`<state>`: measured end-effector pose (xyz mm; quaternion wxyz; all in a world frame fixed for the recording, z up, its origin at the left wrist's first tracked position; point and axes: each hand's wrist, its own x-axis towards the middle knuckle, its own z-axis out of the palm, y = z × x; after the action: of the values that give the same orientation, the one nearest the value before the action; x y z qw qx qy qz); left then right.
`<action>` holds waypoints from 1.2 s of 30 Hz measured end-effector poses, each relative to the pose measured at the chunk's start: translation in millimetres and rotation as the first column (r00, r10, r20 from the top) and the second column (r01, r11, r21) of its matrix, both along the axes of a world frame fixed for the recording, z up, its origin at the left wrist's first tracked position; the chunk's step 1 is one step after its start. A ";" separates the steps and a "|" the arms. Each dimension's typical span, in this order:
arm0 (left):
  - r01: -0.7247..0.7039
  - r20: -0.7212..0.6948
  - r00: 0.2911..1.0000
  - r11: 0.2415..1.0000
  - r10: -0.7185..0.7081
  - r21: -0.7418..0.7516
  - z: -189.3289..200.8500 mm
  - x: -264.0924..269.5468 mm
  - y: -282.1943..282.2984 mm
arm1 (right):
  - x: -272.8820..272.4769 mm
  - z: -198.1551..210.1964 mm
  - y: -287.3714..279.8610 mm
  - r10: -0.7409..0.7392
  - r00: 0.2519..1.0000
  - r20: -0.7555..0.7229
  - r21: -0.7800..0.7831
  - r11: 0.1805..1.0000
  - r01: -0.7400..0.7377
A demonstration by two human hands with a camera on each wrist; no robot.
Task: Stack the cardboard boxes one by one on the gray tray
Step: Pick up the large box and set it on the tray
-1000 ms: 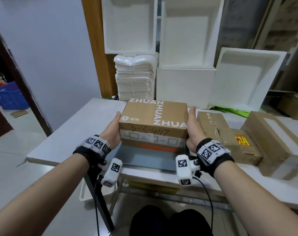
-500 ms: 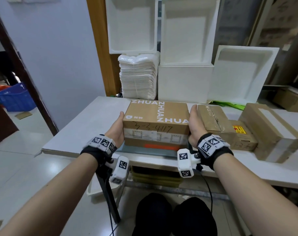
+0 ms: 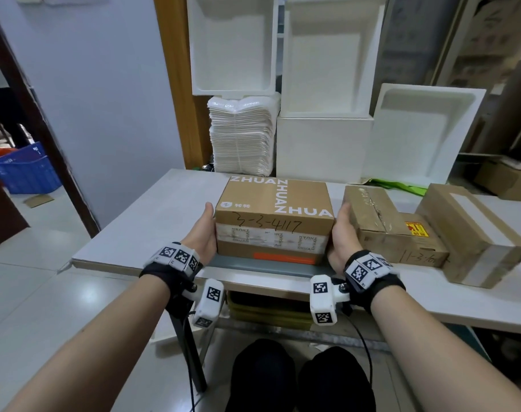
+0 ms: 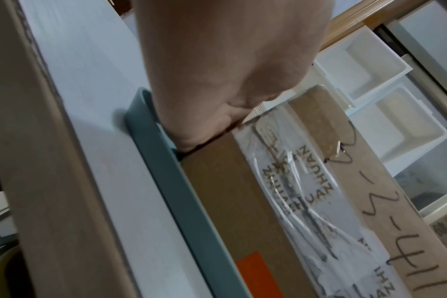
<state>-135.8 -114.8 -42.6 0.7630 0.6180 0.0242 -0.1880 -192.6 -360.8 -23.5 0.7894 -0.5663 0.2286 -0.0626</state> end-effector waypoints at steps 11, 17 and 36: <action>-0.031 -0.059 0.998 0.999 0.029 -0.026 -8.0 12.5 26.9 | 3.7 -16.5 -5.3 0.014 1.000 -0.003 -0.048 0.999 -0.014; 0.004 -0.060 0.998 0.999 -0.006 -0.041 -12.3 21.6 11.7 | 6.4 -20.6 -24.3 -0.031 0.999 0.032 -0.011 0.999 0.031; 0.057 -0.025 0.998 0.998 -0.057 0.019 -10.6 21.1 -38.1 | 0.5 -19.8 -66.9 -0.035 0.999 0.019 -0.016 0.999 0.036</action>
<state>-114.8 -152.9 -53.2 0.7509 0.6235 0.0178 -0.2171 -192.1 -427.7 -43.4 0.7855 -0.5682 0.2308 -0.0837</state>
